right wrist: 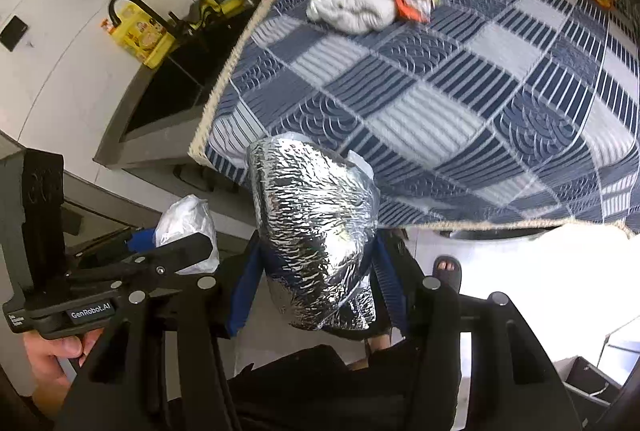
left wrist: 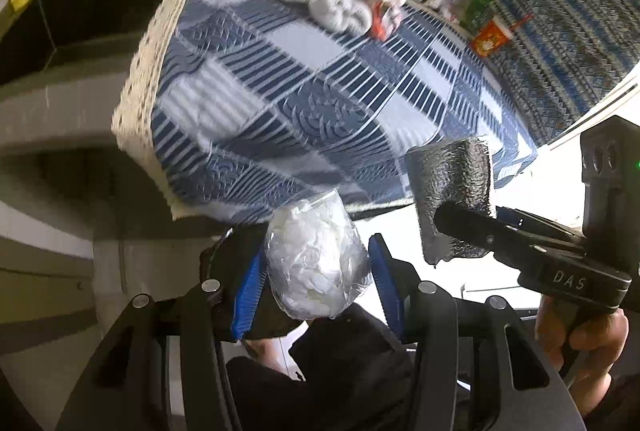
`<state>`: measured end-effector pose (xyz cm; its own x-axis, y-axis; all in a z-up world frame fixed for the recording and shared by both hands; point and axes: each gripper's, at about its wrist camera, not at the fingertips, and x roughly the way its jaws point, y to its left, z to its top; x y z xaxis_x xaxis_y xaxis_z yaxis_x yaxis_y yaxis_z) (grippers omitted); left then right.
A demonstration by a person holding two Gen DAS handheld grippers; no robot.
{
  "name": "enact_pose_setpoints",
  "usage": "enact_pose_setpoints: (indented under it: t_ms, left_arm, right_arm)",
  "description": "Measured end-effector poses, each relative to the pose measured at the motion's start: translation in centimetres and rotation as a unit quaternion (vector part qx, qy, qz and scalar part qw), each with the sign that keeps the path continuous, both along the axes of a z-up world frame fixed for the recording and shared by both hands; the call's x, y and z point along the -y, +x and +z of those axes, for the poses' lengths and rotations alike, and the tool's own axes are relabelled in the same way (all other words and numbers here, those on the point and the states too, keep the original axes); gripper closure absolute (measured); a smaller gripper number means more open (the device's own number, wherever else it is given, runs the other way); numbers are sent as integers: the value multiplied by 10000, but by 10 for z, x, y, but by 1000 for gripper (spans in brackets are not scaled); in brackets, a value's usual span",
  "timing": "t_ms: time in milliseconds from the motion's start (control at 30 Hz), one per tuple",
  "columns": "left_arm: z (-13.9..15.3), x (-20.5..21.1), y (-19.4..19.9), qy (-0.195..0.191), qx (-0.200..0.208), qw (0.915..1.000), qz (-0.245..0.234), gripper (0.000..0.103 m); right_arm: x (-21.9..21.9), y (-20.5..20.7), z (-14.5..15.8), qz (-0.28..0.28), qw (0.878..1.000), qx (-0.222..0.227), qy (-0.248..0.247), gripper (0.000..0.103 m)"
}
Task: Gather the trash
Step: 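Lift the foil packet and clear tissue bag and carry them toward the floor bin, then open the right tool over the bin while the left tool releases the tissue bag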
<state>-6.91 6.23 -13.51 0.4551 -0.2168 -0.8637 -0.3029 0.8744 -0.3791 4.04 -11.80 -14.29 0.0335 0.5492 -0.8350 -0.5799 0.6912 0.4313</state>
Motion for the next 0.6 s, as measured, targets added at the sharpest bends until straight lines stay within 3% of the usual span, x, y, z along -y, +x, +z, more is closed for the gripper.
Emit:
enact_pose_setpoints:
  t_ms: [600]
  left_arm:
    - [-104, 3, -12, -406, -976, 9944, -11, 54]
  right_arm:
    - [-6, 2, -89, -52, 9932, -938, -690, 48]
